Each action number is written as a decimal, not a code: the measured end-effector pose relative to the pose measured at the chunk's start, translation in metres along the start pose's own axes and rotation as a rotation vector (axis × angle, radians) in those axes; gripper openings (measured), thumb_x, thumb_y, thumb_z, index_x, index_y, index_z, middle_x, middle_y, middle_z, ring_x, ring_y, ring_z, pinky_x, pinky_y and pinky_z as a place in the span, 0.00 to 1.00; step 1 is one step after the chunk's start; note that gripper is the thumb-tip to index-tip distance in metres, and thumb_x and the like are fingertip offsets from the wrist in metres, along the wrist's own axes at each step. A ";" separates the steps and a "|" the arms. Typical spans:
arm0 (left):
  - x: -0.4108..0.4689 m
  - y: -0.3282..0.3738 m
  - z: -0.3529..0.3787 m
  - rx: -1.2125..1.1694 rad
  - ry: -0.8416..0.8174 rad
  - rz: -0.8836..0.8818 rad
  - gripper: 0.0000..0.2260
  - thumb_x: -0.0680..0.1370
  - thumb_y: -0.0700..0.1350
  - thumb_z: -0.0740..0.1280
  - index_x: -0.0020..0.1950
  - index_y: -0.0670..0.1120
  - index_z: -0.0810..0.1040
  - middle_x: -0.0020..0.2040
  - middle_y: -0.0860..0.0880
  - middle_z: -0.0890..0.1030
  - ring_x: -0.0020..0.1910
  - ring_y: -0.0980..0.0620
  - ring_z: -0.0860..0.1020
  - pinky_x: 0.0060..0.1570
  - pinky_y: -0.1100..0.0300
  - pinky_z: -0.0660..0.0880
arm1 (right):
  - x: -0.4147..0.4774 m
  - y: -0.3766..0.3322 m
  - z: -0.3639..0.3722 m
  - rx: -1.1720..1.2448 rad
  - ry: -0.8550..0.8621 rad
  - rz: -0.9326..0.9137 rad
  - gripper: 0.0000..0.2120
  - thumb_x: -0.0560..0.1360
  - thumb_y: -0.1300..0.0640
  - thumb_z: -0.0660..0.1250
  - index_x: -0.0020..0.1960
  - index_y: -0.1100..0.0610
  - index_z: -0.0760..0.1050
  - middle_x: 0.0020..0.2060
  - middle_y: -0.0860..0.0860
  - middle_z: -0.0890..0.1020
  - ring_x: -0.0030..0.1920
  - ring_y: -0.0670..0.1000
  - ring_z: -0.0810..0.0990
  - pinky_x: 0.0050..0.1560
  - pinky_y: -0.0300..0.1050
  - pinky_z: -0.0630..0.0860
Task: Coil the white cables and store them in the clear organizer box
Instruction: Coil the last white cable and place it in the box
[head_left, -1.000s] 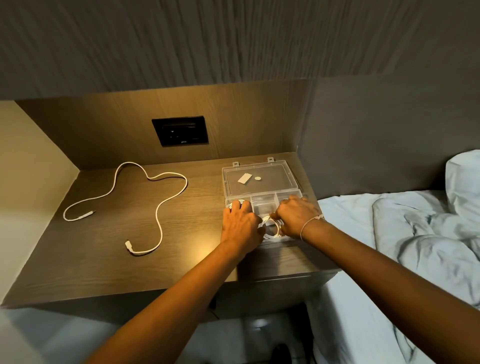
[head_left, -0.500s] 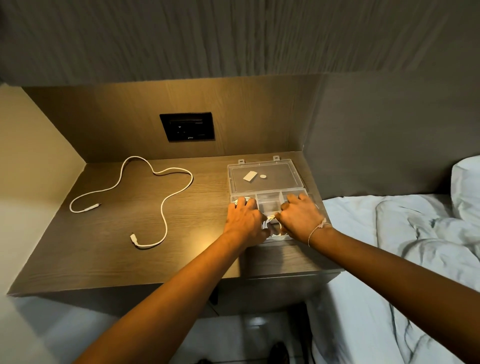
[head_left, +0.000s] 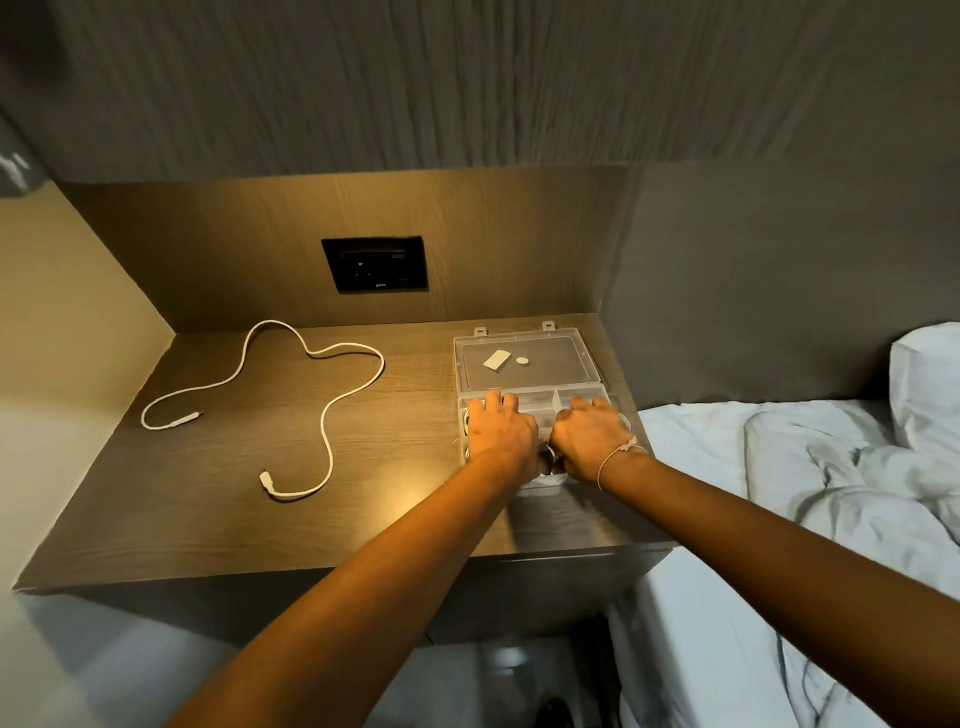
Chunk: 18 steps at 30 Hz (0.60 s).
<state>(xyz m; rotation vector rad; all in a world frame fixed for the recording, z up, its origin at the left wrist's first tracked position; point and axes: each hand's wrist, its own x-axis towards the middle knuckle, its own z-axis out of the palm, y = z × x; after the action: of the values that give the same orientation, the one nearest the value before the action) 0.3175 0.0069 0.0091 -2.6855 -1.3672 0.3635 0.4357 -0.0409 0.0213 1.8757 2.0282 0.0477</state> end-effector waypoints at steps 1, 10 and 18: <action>-0.001 -0.003 0.002 -0.056 0.008 -0.015 0.27 0.70 0.68 0.66 0.62 0.53 0.79 0.64 0.46 0.73 0.63 0.44 0.68 0.59 0.49 0.68 | -0.001 0.001 0.000 0.031 0.003 0.015 0.18 0.76 0.44 0.67 0.59 0.55 0.81 0.57 0.56 0.82 0.61 0.58 0.75 0.63 0.55 0.70; -0.031 -0.018 0.032 -0.702 0.307 -0.160 0.15 0.74 0.55 0.70 0.59 0.55 0.81 0.53 0.50 0.76 0.53 0.50 0.74 0.46 0.56 0.75 | -0.011 0.010 0.003 0.556 0.013 0.163 0.18 0.73 0.46 0.72 0.61 0.51 0.81 0.53 0.53 0.85 0.53 0.56 0.80 0.56 0.51 0.76; -0.076 -0.094 0.057 -0.674 0.473 -0.510 0.11 0.76 0.48 0.69 0.57 0.54 0.81 0.53 0.49 0.77 0.55 0.48 0.72 0.52 0.52 0.72 | -0.006 -0.003 0.009 0.860 0.276 0.300 0.13 0.76 0.52 0.71 0.60 0.48 0.81 0.51 0.52 0.86 0.50 0.54 0.82 0.54 0.53 0.82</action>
<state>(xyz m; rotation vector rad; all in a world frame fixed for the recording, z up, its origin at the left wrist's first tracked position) 0.1865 0.0006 -0.0141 -2.4177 -2.1658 -0.8571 0.4360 -0.0492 0.0142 2.8092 2.0976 -0.6090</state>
